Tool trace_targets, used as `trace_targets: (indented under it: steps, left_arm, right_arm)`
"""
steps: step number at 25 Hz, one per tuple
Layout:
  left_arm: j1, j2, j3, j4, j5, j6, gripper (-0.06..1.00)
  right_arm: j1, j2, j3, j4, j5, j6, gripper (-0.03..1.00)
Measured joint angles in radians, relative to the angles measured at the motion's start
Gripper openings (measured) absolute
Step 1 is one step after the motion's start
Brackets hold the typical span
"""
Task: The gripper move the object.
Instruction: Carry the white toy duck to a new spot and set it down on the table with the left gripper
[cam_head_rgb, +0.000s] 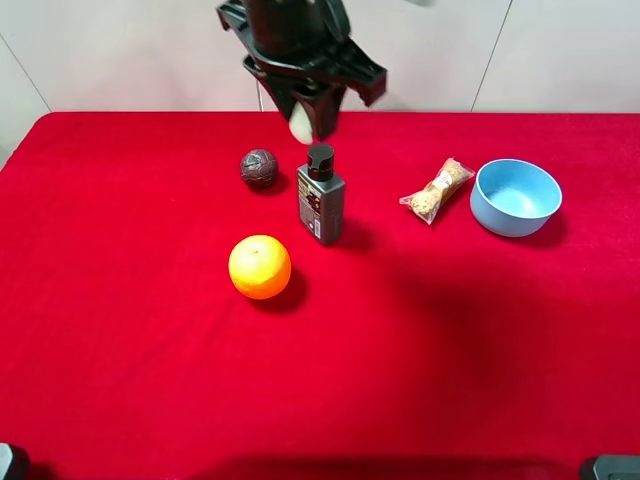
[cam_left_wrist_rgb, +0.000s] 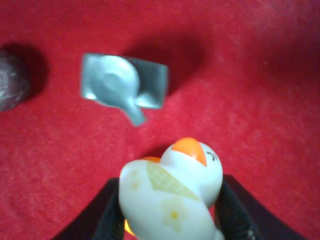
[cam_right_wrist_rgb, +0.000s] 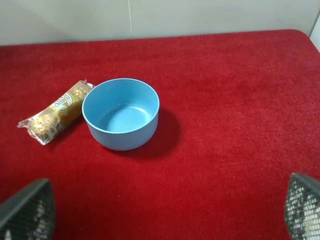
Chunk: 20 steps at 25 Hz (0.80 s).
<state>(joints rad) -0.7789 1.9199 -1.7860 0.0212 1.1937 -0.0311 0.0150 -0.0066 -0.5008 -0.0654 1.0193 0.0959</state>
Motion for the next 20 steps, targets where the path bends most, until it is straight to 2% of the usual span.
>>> trace_targets:
  steps: [11,20]
  left_arm:
    - [0.18,0.0,0.0,0.005,0.0,0.031,0.4]
    - [0.285,0.013,0.0,0.007,0.0,0.043,0.4]
  right_arm:
    - [0.0,0.0,0.0,0.0,0.0,0.0,0.69]
    - [0.0,0.0,0.0,0.0,0.0,0.0,0.69]
